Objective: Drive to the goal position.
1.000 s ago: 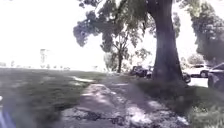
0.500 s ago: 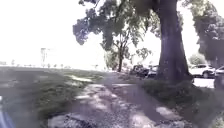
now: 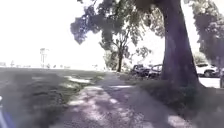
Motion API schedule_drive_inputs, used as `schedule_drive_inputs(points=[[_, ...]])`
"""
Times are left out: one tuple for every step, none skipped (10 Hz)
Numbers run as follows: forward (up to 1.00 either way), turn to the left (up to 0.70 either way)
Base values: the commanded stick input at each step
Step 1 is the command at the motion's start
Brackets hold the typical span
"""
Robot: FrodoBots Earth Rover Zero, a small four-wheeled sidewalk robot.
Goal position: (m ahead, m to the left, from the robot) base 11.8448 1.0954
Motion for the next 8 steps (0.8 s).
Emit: schedule_drive_inputs(points=[[0.7,0.0],[0.7,0.0],[0.7,0.0],[0.7,0.0],[0.7,0.0],[0.7,0.0],[0.7,0.0],[0.7,0.0]])
